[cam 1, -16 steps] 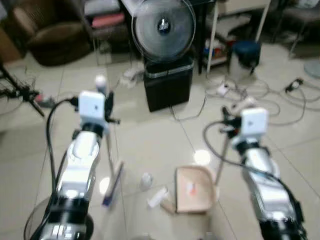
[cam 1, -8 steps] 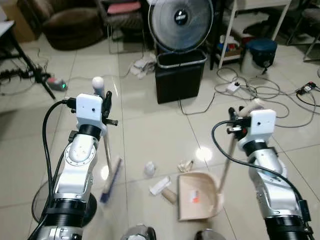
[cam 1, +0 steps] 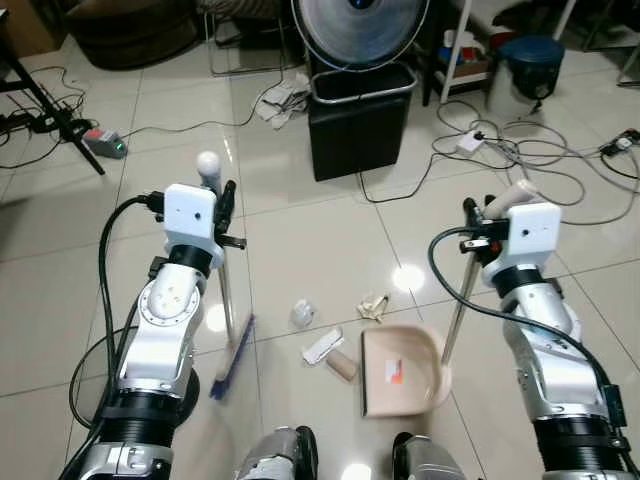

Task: Sweep floor

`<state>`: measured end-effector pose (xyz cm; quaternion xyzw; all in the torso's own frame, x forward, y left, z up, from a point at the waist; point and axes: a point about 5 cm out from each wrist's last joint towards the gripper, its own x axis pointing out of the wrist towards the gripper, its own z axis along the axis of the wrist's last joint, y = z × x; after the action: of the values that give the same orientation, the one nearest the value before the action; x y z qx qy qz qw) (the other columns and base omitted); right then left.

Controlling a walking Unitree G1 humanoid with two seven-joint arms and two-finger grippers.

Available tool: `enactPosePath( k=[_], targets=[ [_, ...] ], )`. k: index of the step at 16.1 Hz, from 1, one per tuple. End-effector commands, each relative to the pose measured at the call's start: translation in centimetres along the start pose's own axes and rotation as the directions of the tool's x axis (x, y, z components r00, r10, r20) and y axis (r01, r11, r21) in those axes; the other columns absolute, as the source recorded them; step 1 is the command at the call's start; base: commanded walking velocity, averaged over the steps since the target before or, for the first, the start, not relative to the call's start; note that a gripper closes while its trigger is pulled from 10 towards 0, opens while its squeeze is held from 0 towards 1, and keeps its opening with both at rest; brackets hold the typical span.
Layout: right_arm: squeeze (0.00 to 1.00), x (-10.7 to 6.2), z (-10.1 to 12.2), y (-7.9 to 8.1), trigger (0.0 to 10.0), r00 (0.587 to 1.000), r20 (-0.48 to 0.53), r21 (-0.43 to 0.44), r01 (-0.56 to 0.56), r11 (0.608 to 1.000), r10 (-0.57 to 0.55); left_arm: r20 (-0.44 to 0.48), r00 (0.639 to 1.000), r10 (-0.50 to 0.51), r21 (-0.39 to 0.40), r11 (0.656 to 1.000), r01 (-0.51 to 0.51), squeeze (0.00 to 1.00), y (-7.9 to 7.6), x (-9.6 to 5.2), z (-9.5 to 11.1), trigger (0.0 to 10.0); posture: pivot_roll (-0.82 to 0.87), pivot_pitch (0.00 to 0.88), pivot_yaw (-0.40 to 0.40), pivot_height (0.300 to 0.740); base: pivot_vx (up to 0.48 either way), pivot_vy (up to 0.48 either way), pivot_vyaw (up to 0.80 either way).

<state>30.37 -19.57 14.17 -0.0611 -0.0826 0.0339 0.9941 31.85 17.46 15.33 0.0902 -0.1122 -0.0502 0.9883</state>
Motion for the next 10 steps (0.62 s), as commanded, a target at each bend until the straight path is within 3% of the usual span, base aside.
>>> enactPosePath(
  k=[1,5,10],
  targets=[
    [0.00,0.2,0.6,-0.5,10.0,0.999,0.048,-0.004,0.009,1.000,-0.009,0.054,0.999,0.005,0.010,1.000,-0.005,0.00,0.2,0.3,1.0,10.0,0.04,0.253,0.110,0.740,0.000,0.000,0.00],
    [0.00,1.0,0.0,-0.6,10.0,0.999,0.033,-0.018,-0.009,1.000,0.010,0.072,0.995,0.066,-0.069,0.996,-0.061,0.00,0.3,0.7,1.2,10.0,0.07,0.272,0.097,0.740,0.000,0.000,0.00],
    [0.00,2.2,-0.6,-0.3,10.0,0.999,0.029,-0.064,-0.041,0.997,0.043,0.083,0.992,0.096,-0.080,0.993,-0.089,0.00,0.7,0.2,0.9,10.0,0.12,0.310,0.100,0.740,0.000,0.000,0.00]
  ],
)
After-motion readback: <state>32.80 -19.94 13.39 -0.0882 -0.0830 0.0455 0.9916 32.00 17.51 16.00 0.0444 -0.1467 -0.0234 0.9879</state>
